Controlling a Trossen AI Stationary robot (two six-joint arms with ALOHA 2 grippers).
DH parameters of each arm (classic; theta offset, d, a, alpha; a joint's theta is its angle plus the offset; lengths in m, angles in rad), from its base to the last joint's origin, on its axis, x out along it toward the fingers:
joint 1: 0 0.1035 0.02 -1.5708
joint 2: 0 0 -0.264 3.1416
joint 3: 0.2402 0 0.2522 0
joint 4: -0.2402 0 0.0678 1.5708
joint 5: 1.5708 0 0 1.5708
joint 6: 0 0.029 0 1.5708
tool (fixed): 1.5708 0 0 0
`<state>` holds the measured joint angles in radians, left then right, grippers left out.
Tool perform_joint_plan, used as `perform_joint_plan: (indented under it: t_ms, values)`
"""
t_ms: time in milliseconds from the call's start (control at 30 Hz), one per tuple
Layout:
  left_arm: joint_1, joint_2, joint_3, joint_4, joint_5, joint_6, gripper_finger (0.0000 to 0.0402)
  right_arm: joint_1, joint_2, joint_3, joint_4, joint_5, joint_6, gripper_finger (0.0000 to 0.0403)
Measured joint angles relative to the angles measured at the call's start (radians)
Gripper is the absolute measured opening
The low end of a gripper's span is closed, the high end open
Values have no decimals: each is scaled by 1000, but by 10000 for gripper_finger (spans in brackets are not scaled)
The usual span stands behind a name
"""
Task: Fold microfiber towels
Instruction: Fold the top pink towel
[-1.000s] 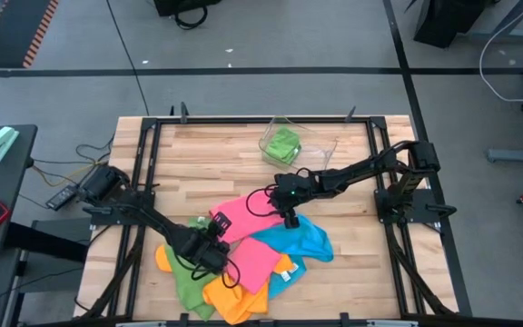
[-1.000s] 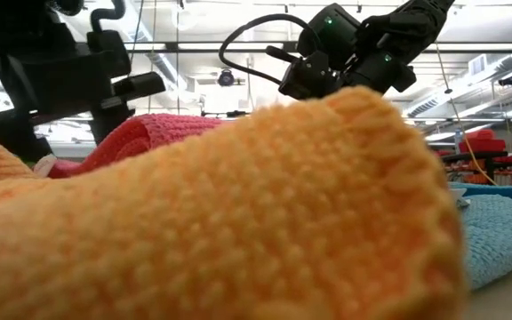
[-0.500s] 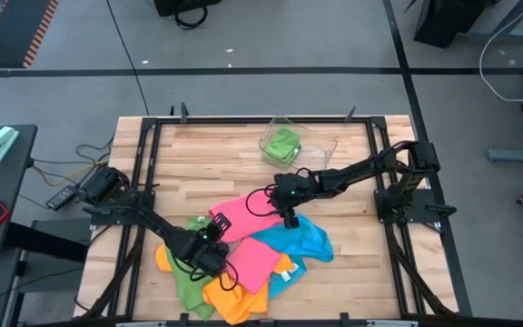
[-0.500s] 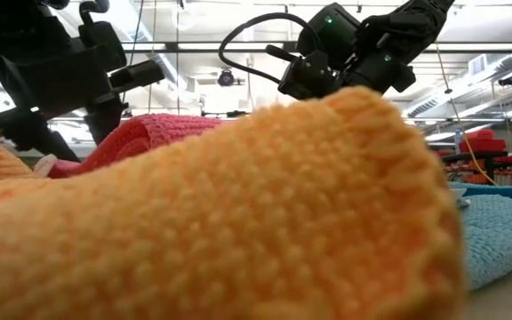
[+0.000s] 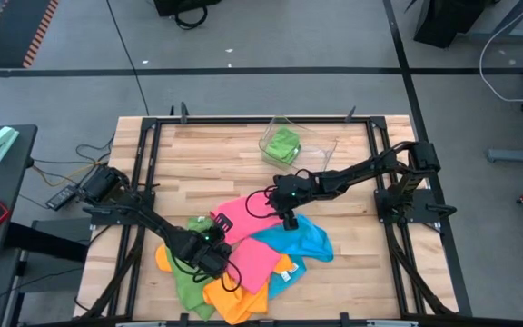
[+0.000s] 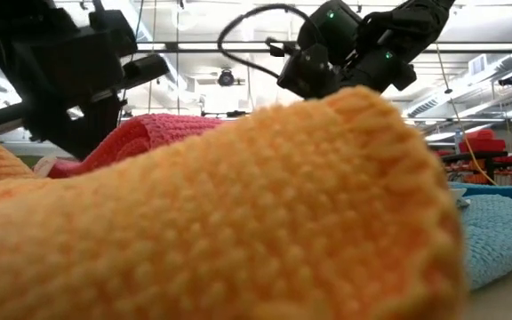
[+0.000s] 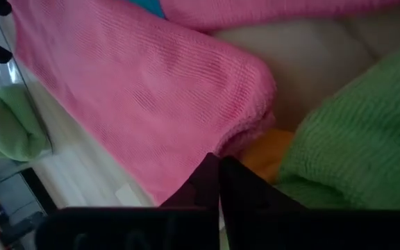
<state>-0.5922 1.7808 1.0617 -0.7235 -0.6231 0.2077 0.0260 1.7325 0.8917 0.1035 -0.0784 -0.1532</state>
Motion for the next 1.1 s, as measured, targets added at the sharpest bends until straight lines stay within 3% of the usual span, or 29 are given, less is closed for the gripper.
perform_joint_plan:
  t_ms: [367,500,700,867,1100]
  values:
    - [49,-1,87,-53,69,159,7,63,50,0,171,3,22,176]
    - [56,-1,105,-44,44,225,5,69,96,0,211,26,50,176]
    - [75,-1,105,-3,-8,353,4,76,65,0,187,59,51,176]
    - [102,-1,104,40,-7,420,4,76,44,0,106,63,59,176]
    - [134,-1,104,97,11,515,3,75,-82,0,-174,163,63,176]
